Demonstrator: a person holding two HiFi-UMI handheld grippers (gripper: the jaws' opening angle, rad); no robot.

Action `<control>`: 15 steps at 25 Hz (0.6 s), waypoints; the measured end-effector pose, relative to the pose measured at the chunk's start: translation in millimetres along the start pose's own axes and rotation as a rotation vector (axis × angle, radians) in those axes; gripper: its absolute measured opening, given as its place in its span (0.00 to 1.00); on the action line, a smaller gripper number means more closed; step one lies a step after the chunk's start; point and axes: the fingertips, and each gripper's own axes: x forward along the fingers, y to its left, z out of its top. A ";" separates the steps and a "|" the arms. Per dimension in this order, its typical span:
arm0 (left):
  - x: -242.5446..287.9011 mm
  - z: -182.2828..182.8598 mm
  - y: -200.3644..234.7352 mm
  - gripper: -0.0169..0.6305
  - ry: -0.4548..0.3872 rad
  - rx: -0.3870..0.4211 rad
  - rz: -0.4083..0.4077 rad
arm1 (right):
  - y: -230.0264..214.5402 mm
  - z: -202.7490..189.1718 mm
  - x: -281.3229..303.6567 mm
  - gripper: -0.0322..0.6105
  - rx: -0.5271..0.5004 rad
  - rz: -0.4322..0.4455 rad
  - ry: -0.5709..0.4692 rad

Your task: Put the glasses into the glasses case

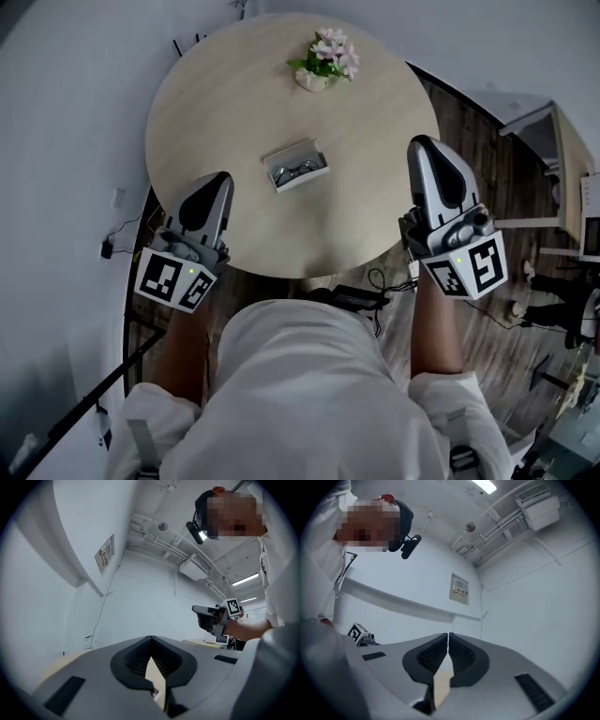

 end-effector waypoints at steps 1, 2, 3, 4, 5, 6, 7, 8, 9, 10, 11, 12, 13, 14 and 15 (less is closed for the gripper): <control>-5.5 7.8 -8.3 0.05 -0.012 0.006 0.008 | -1.5 6.5 -19.9 0.09 -0.002 -0.017 -0.014; -10.5 14.6 -17.7 0.05 -0.022 0.010 0.014 | -2.6 11.3 -39.6 0.09 0.000 -0.031 -0.024; -15.2 20.2 -28.2 0.05 -0.030 0.013 0.019 | -3.8 14.4 -58.7 0.09 0.005 -0.043 -0.028; -19.8 24.7 -39.6 0.05 -0.038 0.013 0.024 | -5.1 15.8 -77.0 0.09 0.011 -0.055 -0.028; -25.1 28.0 -52.1 0.05 -0.044 0.013 0.027 | -6.4 15.7 -94.8 0.09 0.019 -0.066 -0.023; -31.1 30.0 -65.7 0.05 -0.048 0.014 0.031 | -7.5 14.2 -112.6 0.09 0.031 -0.077 -0.017; -37.7 31.0 -80.0 0.05 -0.051 0.018 0.032 | -8.2 11.4 -130.6 0.09 0.046 -0.088 -0.010; -44.0 31.3 -94.7 0.05 -0.052 0.026 0.030 | -8.7 7.9 -148.5 0.09 0.062 -0.100 -0.003; -49.5 31.1 -109.2 0.05 -0.053 0.035 0.026 | -8.7 4.1 -165.9 0.09 0.076 -0.110 0.003; -54.4 30.4 -123.4 0.05 -0.054 0.042 0.021 | -8.2 0.4 -182.4 0.09 0.088 -0.117 0.008; -59.1 28.9 -137.4 0.05 -0.055 0.046 0.016 | -7.1 -2.8 -198.0 0.09 0.098 -0.120 0.014; -63.8 26.6 -151.3 0.05 -0.055 0.047 0.011 | -5.3 -5.4 -212.9 0.09 0.103 -0.120 0.019; -68.6 23.6 -164.9 0.05 -0.053 0.049 0.005 | -2.8 -7.5 -226.9 0.09 0.103 -0.117 0.024; -73.4 20.4 -178.0 0.05 -0.049 0.054 -0.002 | 0.0 -9.2 -239.9 0.09 0.101 -0.114 0.027; -78.2 17.2 -190.2 0.05 -0.043 0.059 -0.008 | 3.1 -10.9 -251.6 0.09 0.103 -0.111 0.027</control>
